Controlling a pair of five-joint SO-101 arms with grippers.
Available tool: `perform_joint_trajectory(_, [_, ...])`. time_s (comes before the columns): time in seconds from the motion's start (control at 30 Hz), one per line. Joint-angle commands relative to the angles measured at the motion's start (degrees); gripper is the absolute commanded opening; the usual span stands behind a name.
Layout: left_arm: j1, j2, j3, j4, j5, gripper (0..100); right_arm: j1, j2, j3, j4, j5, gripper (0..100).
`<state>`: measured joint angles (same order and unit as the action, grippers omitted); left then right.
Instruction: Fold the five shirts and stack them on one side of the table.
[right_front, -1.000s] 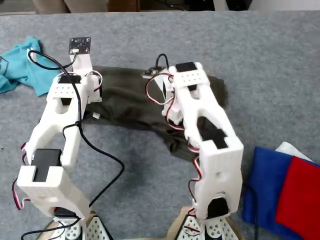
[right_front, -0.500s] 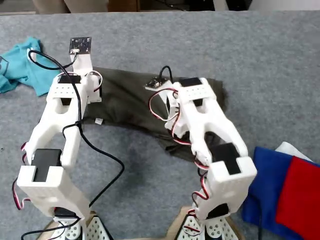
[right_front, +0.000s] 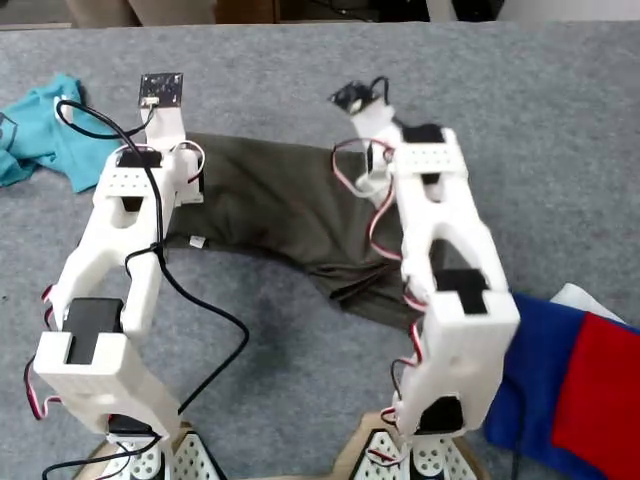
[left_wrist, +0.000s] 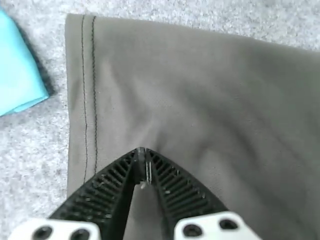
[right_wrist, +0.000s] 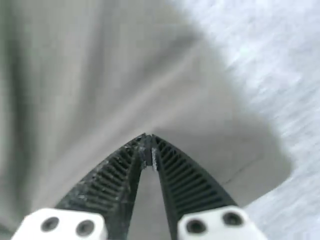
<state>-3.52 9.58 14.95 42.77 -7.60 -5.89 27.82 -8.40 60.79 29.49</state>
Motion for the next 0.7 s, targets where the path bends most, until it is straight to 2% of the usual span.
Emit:
perform_joint_trajectory(0.0, [-0.62, -2.33, 2.29, -5.63, 0.09, 2, 1.8, 7.69, -16.92, 2.2, 0.18, 0.9])
perform_joint_trajectory(0.1, [-0.62, 1.27, 3.6, -11.96, -0.26, 2, 4.09, 17.45, -28.26, 3.96, 0.09, 0.9])
perform_joint_trajectory(0.2, [-0.88, 7.6, 0.09, -13.1, -0.44, 2, 6.73, 27.47, -39.87, 6.33, 0.0, 0.9])
perform_joint_trajectory(0.27, [-0.88, 11.3, -6.59, -7.47, -0.44, 2, 7.78, 32.4, -49.01, 10.37, 0.0, 0.9])
perform_joint_trajectory(0.33, [-1.41, 15.34, -15.47, 1.76, -0.44, 2, 8.31, 36.44, -58.77, 14.51, 0.09, 0.9])
perform_joint_trajectory(0.43, [-1.93, 24.31, -29.19, 12.31, -0.35, 2, 10.07, 43.03, -68.88, 16.35, 0.09, 0.9])
perform_joint_trajectory(0.57, [-1.93, 35.3, -47.03, 20.48, -0.35, 2, 11.03, 48.84, -78.11, 16.35, 0.26, 0.9])
perform_joint_trajectory(0.67, [-2.02, 41.8, -58.46, 24.97, -0.44, 2, 11.12, 50.15, -79.87, 15.3, 0.44, 0.9])
